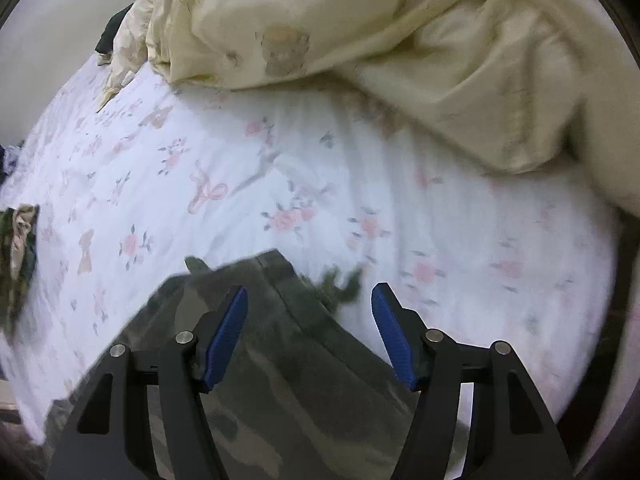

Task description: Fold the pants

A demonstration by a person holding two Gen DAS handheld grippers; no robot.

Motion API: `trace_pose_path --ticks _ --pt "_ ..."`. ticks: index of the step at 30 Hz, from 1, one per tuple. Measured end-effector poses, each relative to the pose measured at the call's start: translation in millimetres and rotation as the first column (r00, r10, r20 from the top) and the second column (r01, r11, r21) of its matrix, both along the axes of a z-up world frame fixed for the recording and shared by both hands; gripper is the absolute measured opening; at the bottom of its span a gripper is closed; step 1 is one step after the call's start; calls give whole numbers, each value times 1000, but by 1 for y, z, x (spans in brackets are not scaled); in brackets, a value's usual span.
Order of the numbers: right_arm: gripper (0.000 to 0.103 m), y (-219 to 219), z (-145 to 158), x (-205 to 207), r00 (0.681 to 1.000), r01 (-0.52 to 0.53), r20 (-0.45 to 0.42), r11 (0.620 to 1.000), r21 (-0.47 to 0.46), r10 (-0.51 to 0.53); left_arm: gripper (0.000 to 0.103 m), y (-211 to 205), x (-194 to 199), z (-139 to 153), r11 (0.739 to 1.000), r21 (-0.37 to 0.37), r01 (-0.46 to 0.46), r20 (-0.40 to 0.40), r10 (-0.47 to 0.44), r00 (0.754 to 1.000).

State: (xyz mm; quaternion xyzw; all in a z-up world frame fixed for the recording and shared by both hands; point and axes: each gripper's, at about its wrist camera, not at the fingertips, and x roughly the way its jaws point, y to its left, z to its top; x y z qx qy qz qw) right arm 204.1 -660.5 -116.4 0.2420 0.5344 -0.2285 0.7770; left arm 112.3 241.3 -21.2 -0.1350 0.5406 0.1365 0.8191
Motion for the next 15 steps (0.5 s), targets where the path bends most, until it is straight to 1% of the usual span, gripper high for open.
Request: trace_pose_path --ticks 2,3,5,6,7,8,9,10,11,12,14,15 --pt "67 -1 -9 9 1000 -13 1 1000 20 13 25 -1 3 -3 1000 6 -6 -12 6 1000" --pt "67 -2 -18 17 999 -23 -23 999 34 24 25 -1 5 -4 1000 8 -10 -21 10 1000" --pt "67 -1 -35 29 995 -47 -82 998 32 49 25 -1 8 -7 1000 18 -11 -35 12 999" --pt "67 0 -41 31 994 -55 -91 997 50 59 25 -3 9 -8 1000 21 -9 -38 10 999" --pt "60 0 -46 32 993 -64 -97 994 89 73 25 -4 9 -8 1000 25 -7 -39 8 999" --pt "39 2 -47 32 992 -82 -91 991 108 92 24 -5 10 -8 1000 26 -5 -40 6 999" --pt "31 7 -43 33 987 -124 -87 987 100 132 25 -6 10 -8 1000 27 -2 -41 3 999" --pt "15 13 -39 33 981 -166 -80 981 102 174 25 -6 11 -8 1000 27 1 -42 0 999" --pt "12 21 -35 33 972 -213 -72 969 124 223 25 -7 11 -8 1000 25 3 -42 -2 999" --pt "11 30 -29 33 960 -261 -68 957 129 271 25 -7 12 -8 1000 19 4 -40 -3 999" --pt "10 42 -14 32 943 -324 -50 940 104 330 25 -6 12 -7 1000 2 3 -39 -3 999" --pt "10 47 -2 30 935 -350 -17 932 91 353 25 -5 12 -6 1000 -13 2 -37 -2 999"
